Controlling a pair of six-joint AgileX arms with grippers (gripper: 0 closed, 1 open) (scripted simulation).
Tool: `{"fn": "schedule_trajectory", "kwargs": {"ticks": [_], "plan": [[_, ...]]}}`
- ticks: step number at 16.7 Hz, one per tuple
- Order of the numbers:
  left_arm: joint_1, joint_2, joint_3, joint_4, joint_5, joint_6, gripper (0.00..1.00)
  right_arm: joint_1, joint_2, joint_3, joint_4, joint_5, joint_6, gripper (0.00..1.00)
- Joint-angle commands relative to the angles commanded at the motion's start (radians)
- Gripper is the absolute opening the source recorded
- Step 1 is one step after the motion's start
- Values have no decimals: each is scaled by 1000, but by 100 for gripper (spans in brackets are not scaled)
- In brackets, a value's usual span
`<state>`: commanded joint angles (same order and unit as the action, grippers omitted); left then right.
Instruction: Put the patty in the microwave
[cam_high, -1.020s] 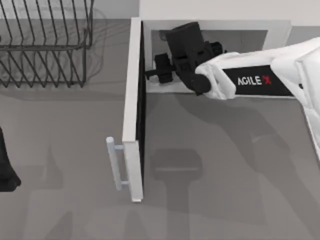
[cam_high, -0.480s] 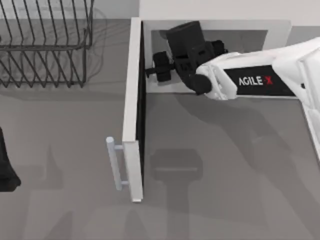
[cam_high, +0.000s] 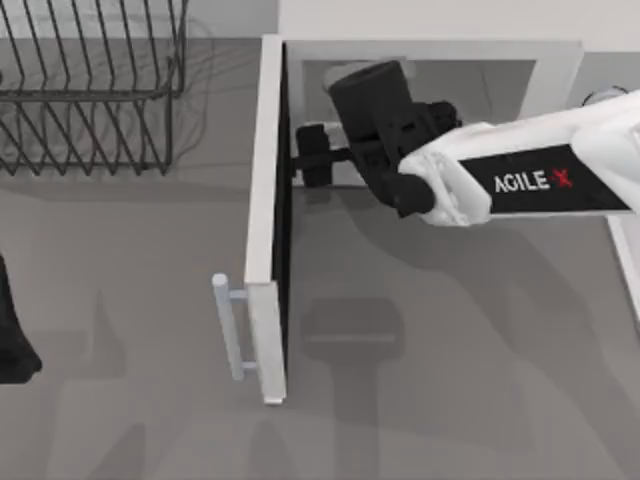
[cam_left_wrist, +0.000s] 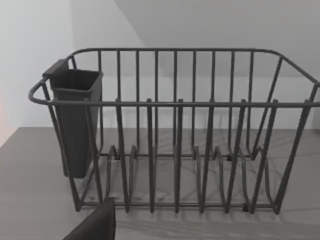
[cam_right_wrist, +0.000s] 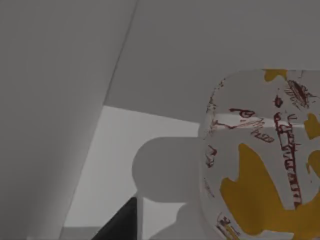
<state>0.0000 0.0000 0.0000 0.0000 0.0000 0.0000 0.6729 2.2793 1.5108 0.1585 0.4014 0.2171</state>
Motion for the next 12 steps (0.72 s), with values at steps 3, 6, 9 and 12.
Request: {"fn": "schedule_trajectory", "kwargs": {"ticks": [3, 6, 9, 12], "plan": [[0, 0, 0, 0, 0, 0, 100, 54, -65, -127, 12, 13, 37, 100], [0, 0, 0, 0, 0, 0, 100, 102, -133, -258, 35, 42, 77, 100], [0, 0, 0, 0, 0, 0, 100, 140, -203, -380, 75, 90, 116, 100], [0, 0, 0, 0, 0, 0, 100, 169, -262, -481, 127, 147, 145, 100]]}}
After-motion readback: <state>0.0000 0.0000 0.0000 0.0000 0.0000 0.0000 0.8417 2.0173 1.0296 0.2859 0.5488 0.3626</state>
